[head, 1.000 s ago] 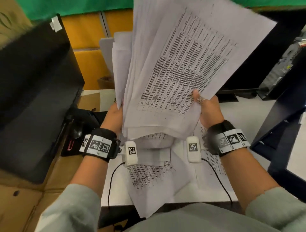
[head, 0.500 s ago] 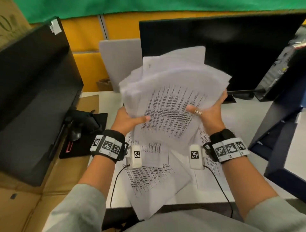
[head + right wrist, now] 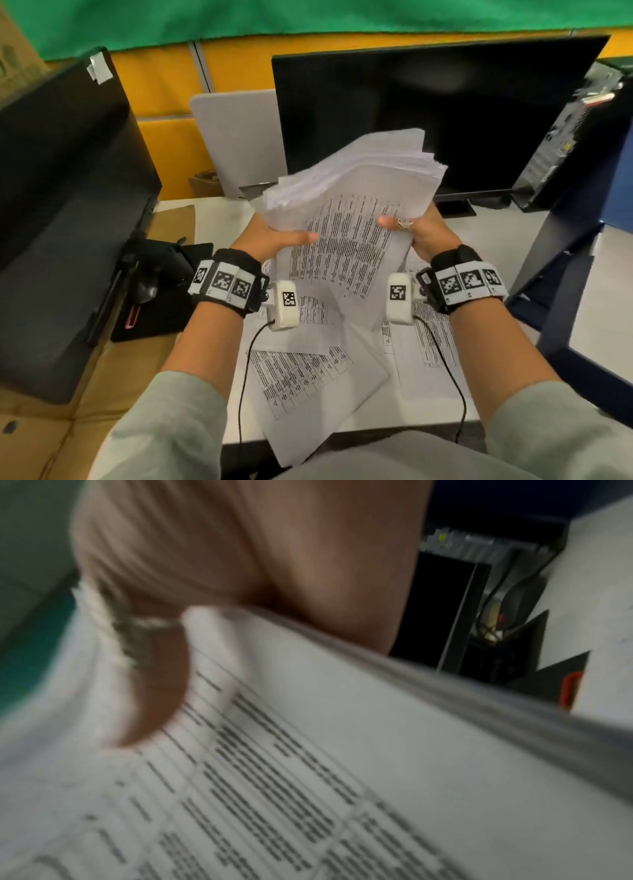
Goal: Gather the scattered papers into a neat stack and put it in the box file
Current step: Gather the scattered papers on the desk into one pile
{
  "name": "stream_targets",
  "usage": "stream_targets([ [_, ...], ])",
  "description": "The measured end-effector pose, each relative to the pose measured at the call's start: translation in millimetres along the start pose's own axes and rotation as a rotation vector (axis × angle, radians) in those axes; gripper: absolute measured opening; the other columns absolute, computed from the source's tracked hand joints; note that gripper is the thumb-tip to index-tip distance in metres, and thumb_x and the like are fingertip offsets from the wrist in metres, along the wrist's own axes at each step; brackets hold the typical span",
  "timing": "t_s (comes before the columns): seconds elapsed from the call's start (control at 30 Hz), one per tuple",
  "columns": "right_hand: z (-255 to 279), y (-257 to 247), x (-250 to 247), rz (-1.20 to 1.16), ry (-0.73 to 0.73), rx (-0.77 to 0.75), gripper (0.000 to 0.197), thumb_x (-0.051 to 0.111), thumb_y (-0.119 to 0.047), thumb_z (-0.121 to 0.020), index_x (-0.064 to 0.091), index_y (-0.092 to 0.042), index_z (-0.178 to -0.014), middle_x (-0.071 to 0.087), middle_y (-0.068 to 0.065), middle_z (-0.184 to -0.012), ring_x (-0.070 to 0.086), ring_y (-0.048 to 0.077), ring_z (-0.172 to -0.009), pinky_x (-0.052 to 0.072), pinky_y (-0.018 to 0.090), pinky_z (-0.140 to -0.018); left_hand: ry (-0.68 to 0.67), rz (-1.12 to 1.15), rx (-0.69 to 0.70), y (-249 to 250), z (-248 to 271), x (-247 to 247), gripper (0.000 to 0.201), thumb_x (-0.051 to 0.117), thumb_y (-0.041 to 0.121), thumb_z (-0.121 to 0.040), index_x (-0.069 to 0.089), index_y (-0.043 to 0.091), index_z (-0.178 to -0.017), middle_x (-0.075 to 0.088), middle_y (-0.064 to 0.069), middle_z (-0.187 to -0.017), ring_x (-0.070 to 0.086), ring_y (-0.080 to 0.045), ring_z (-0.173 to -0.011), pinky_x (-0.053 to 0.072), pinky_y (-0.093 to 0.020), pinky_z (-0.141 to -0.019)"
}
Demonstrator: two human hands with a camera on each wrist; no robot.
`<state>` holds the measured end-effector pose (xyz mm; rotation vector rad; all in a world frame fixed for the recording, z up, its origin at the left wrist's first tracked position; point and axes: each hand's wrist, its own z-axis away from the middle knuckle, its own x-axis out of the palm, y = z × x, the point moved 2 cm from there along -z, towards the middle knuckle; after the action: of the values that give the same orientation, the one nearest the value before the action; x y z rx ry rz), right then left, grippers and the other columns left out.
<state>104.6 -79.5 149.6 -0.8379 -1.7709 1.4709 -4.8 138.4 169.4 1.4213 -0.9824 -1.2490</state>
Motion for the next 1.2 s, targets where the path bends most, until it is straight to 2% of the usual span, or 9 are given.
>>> stream_targets([
  [0.1,-0.9,-13.2,4.1,-0.005,0.172,-0.042,0.051,0.083,-0.008,-0.057,0.061,-0.009,-0.104,0.070,0.005,-0.099,0.068,0.023,-0.096,0.055,0.045,-0.081,0.081,0.113,0.055,8.3,-4.8,-3.6,0.051,0.078,0.018,-0.064,0.057,0.025,-0.110,0.065,0.000,-0.113,0.060,-0.017,-0.110,0.048,-0.041,-0.096],
  [0.2,-0.7,-21.7,-0.3,0.043,0.289,-0.176,0.073,0.086,-0.016,-0.054,0.044,-0.021,-0.114,0.056,0.009,-0.117,0.063,0.015,-0.105,0.056,0.033,-0.081,0.111,0.217,0.110,10.6,2.7,-12.5,0.042,0.075,0.008,-0.065,0.059,0.024,-0.101,0.073,0.009,-0.092,0.067,-0.007,-0.092,0.055,-0.028,-0.080],
  [0.33,1.1,-12.6,0.0,0.099,0.074,-0.107,0.092,0.085,-0.013,-0.055,0.032,-0.012,-0.130,0.050,0.017,-0.129,0.057,0.023,-0.116,0.054,0.038,-0.087,0.019,0.139,0.103,3.4,14.7,-21.2,0.049,0.072,0.028,-0.055,0.058,0.028,-0.103,0.072,0.017,-0.093,0.067,-0.002,-0.093,0.055,-0.018,-0.073],
  [0.53,24.5,9.3,18.3,0.063,0.051,0.041,0.027,0.083,-0.010,-0.058,0.069,-0.031,-0.070,0.073,-0.009,-0.074,0.070,0.005,-0.080,0.054,0.017,-0.073,0.076,0.014,0.072,-3.8,19.1,-20.5,0.049,0.080,0.019,-0.063,0.057,0.035,-0.103,0.068,0.012,-0.101,0.065,0.001,-0.096,0.054,-0.031,-0.088],
  [0.6,25.0,4.6,22.5,0.069,0.117,-0.009,0.034,0.077,0.002,-0.062,0.066,-0.030,-0.056,0.068,-0.014,-0.059,0.066,-0.004,-0.063,0.053,0.017,-0.070,0.165,0.050,0.134,0.4,22.0,-17.1,0.053,0.083,0.023,-0.059,0.059,0.033,-0.105,0.068,0.008,-0.107,0.064,-0.008,-0.103,0.054,-0.033,-0.089],
  [0.73,23.7,-10.9,20.9,0.027,0.201,-0.114,0.035,0.073,0.009,-0.066,0.054,-0.017,-0.080,0.066,-0.012,-0.070,0.064,-0.012,-0.067,0.048,0.006,-0.062,0.304,0.147,0.260,8.7,26.7,-14.2,0.050,0.083,0.018,-0.062,0.061,0.029,-0.106,0.070,0.006,-0.106,0.064,-0.015,-0.106,0.055,-0.031,-0.086],
  [0.83,22.4,-5.9,19.6,0.076,0.078,-0.050,0.046,0.073,0.009,-0.067,0.060,-0.019,-0.101,0.068,-0.002,-0.101,0.067,0.002,-0.093,0.052,0.012,-0.072,0.324,0.111,0.267,11.4,27.2,-13.2,0.051,0.079,0.013,-0.063,0.061,0.023,-0.109,0.070,0.010,-0.104,0.064,-0.010,-0.105,0.055,-0.026,-0.085],
  [1.03,15.6,9.5,17.3,0.066,0.081,0.052,0.047,0.074,0.006,-0.068,0.061,-0.020,-0.104,0.068,0.001,-0.106,0.068,0.005,-0.094,0.053,0.014,-0.069,0.550,0.004,0.379,25.5,28.6,-12.1,0.093,0.083,0.015,-0.060,0.030,0.015,-0.137,0.051,0.003,-0.123,0.055,-0.002,-0.114,0.053,-0.023,-0.089],
  [1.2,9.5,13.3,12.2,0.052,0.072,0.051,0.050,0.074,0.008,-0.065,0.062,-0.021,-0.105,0.069,0.005,-0.107,0.067,0.016,-0.100,0.056,0.026,-0.076,0.782,-1.024,0.758,59.2,38.6,10.0,0.069,0.064,0.048,-0.082,0.034,0.020,-0.137,0.036,-0.004,-0.144,0.030,-0.025,-0.135,0.018,-0.046,-0.112],
])
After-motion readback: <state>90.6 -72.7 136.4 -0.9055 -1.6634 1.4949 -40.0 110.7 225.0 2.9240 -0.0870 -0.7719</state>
